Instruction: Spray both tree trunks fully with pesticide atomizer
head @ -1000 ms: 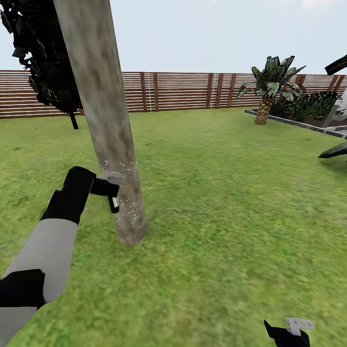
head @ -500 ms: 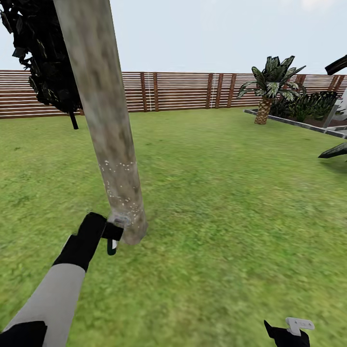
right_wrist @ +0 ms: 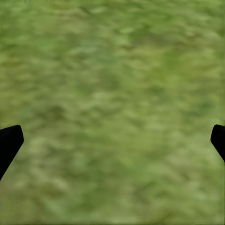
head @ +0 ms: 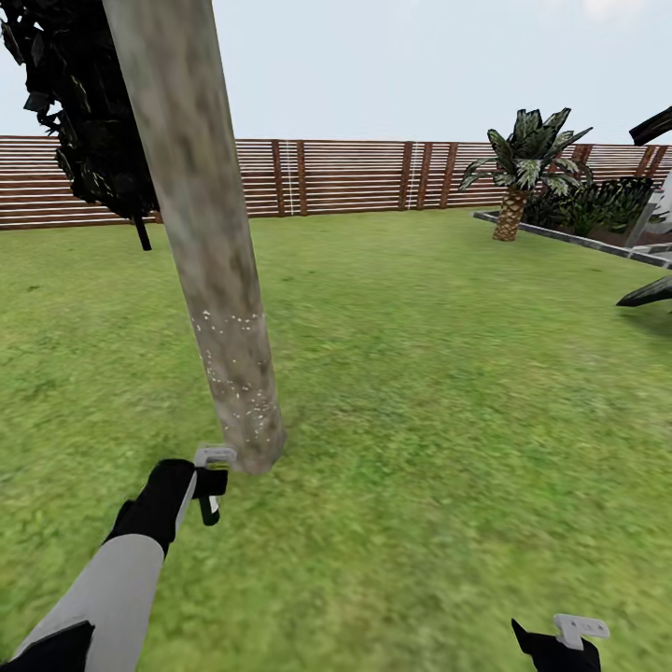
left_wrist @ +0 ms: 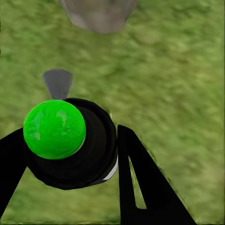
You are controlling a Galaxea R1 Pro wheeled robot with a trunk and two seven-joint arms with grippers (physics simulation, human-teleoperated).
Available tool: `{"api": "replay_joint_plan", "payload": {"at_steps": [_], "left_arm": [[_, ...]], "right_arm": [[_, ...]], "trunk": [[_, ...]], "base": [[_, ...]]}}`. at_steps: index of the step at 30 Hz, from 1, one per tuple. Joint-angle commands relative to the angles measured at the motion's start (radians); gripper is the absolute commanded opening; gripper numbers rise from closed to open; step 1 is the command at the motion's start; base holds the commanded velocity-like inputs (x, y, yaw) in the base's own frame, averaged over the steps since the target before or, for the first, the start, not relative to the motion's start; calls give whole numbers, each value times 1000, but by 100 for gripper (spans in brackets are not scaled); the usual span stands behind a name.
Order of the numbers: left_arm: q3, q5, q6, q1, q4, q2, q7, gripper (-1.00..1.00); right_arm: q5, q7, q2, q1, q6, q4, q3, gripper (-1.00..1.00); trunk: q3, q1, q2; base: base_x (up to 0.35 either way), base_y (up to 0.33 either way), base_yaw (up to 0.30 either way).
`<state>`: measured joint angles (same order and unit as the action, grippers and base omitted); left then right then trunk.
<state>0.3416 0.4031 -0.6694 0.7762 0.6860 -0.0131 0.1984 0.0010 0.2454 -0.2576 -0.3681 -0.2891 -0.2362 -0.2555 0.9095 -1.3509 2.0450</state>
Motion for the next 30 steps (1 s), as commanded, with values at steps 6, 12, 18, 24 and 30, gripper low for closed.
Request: {"api": "replay_joint_plan", "payload": {"at_steps": [6, 12, 18, 24, 30], "left_arm": [[11, -16, 4, -41, 3, 4, -12, -100], [12, -17, 4, -42, 3, -1, -13, -100], [11, -18, 4, -42, 2, -4, -12, -100], [11, -19, 4, -43, 1, -5, -11, -100], [11, -20, 4, -43, 0, -7, -11, -100]], "right_arm": [[-2, 0, 1, 0, -40, 0, -1, 100], [-1, 0, 3, 0, -41, 1, -1, 100], [-1, 0, 3, 0, -41, 2, -1, 100], [-1, 0, 3, 0, -42, 2, -1, 100], [-1, 0, 3, 0, -42, 2, -1, 100]], "trunk": [[0, 0, 0], [0, 0, 0], [0, 0, 0], [0, 0, 0], [-1, 0, 0]], "base": [[171, -189, 150], [29, -287, 276], [108, -308, 199], [173, -298, 11], [59, -314, 139]]}}
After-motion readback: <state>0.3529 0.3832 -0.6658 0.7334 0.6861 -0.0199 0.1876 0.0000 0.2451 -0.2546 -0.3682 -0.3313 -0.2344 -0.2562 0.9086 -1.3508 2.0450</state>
